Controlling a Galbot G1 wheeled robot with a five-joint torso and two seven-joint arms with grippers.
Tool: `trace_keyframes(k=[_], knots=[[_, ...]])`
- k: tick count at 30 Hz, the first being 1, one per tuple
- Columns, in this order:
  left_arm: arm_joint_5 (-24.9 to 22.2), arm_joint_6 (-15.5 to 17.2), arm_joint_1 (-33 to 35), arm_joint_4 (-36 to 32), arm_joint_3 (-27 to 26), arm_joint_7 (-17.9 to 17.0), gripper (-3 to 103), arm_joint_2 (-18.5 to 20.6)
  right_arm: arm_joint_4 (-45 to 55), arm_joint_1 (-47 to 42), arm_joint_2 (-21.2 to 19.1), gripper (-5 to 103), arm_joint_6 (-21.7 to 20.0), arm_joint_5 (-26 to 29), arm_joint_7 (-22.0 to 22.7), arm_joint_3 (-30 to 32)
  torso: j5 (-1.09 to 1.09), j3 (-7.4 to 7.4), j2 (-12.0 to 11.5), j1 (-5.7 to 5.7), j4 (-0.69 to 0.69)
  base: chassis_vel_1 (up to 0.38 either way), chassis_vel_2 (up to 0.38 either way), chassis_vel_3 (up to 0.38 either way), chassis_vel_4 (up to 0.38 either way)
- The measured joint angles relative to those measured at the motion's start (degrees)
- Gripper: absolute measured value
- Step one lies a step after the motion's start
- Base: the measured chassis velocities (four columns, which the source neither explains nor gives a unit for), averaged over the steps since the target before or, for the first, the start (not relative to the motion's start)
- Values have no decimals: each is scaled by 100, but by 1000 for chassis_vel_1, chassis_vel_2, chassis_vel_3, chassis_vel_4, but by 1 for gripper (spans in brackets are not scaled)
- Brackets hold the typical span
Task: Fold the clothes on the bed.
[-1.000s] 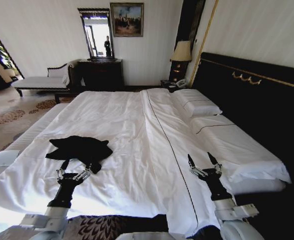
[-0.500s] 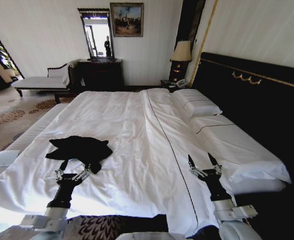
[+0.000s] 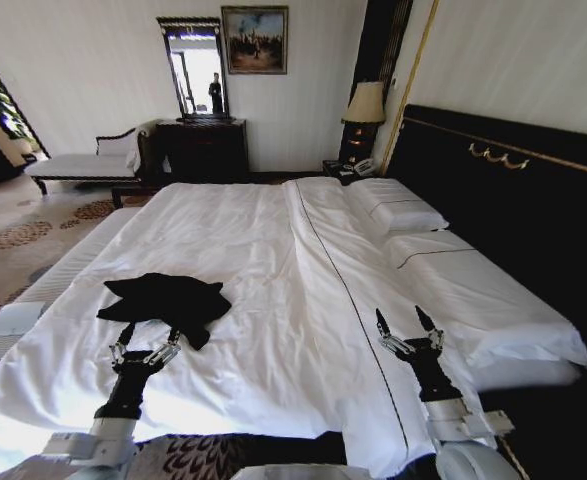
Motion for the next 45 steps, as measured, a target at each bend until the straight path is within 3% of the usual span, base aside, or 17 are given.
trace_keyframes(k=[26, 45], knots=[[29, -49, 22, -4, 2, -20, 100, -41, 108, -72, 75, 100, 41, -56, -101, 14, 1, 0, 0, 0, 0, 33, 47, -38, -38], [78, -86, 24, 37, 30, -40, 100, -29, 141, -96, 175, 100, 97, -108, -96, -13, 0, 0, 0, -1, 0, 280, 282, -279, -272]])
